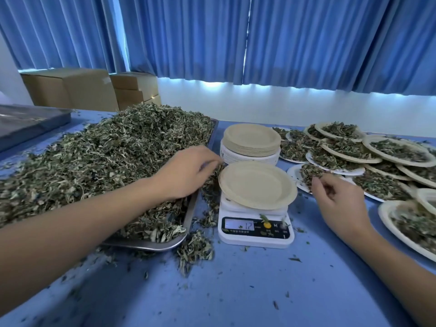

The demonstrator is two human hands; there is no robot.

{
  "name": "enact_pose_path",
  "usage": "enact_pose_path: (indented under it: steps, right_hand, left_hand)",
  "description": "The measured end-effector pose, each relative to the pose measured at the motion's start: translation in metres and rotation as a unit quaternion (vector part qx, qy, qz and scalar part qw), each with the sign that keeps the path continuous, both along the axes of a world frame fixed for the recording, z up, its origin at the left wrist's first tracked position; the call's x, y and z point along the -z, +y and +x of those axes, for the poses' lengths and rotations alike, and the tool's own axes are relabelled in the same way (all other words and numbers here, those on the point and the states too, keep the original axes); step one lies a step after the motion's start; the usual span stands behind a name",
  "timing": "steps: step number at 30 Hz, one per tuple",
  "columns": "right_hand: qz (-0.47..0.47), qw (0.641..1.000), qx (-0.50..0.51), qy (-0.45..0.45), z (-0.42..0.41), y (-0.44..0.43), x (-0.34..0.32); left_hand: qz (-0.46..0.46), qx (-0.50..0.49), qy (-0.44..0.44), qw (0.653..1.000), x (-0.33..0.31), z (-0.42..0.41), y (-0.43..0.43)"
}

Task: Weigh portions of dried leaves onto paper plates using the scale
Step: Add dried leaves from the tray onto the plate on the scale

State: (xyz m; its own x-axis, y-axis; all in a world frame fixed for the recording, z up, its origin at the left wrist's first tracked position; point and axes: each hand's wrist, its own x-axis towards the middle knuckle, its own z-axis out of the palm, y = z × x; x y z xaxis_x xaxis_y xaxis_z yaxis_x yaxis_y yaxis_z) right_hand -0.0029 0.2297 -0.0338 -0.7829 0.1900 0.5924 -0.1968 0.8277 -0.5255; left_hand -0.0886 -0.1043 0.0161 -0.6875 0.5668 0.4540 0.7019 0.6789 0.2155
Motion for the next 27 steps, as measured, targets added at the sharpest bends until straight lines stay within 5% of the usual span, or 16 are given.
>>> enact_pose_path:
  steps: [6,10,14,22,27]
  right_hand:
    - [0.055,0.993,-0.015,-0.105,-0.005,0.001,0.004]
    - [0.077,0.989,-0.008,-0.127,-0.010,0.004,0.007]
    - [0.085,0.986,-0.002,-0.142,-0.010,0.005,0.007]
    - [0.122,0.981,0.014,-0.150,-0.012,0.005,0.008]
    - [0.178,0.967,0.032,-0.179,-0.012,0.003,0.009]
  left_hand:
    - [-0.076,-0.156,-0.185,0.967,0.021,-0.056,-0.027]
    - [-0.043,-0.179,-0.139,0.973,0.034,-0.078,-0.024]
    - [-0.116,-0.207,-0.074,0.969,0.029,-0.109,-0.008]
    - [-0.093,-0.255,-0.206,0.940,0.038,-0.170,0.021]
    - [-0.079,-0.274,-0.136,0.949,0.050,-0.172,0.019]
